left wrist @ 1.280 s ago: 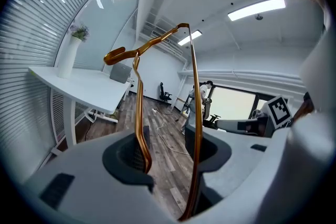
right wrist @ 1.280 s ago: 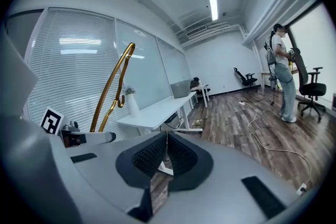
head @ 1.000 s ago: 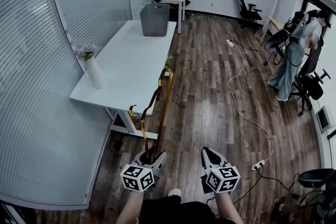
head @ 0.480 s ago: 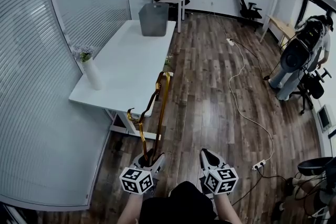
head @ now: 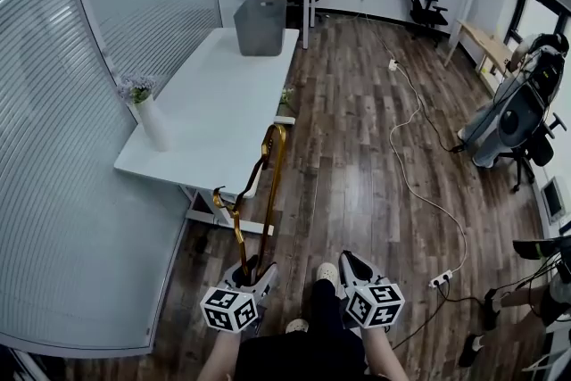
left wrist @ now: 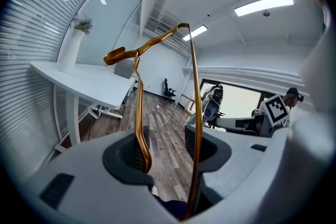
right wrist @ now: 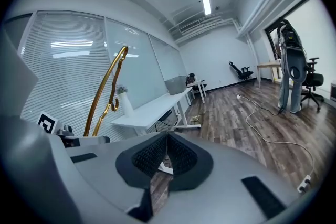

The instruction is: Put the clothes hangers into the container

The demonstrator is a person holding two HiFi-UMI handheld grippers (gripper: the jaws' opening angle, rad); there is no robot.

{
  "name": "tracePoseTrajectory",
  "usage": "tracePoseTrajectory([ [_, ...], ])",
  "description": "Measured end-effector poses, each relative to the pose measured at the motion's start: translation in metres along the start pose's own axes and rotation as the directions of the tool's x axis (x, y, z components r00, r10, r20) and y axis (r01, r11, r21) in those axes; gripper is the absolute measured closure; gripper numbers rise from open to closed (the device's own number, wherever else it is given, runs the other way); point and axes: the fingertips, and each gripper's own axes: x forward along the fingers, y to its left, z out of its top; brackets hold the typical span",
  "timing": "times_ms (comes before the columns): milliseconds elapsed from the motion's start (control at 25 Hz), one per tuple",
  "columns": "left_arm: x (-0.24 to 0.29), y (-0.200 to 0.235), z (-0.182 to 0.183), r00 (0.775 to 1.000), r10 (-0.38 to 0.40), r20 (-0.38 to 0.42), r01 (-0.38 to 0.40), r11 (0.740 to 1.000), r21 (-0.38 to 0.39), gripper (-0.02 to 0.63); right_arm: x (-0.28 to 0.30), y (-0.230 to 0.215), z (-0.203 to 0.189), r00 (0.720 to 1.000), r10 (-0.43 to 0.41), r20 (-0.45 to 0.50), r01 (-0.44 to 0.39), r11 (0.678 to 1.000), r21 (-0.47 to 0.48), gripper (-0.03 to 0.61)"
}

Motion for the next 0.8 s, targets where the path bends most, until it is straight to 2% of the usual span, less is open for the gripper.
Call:
tracePoseTrajectory([
  [320, 0.054, 0.006, 0.025, 1.0, 0.021, 0.023, -0.021, 1.0, 0.003, 0.396, 0.04, -0.039, 0.023, 0.999, 0.026, -0.019, -0.026, 1.0, -0.008, 0.549],
  [640, 0.13, 0.011, 0.067, 0.999, 0.024, 0.039, -0.025, 1.0, 0.009, 0.396, 0.094, -0.086, 0.079, 0.999, 0.05, -0.008, -0.05, 0.998, -0.037, 0.549],
  [800, 0.169, 0.016, 0.081, 0.998, 0.025, 0.053, -0.026, 1.0, 0.006, 0.396, 0.122, -0.111, 0.092, 0.998, 0.064, -0.018, -0.065, 0.997, -0.045, 0.549],
])
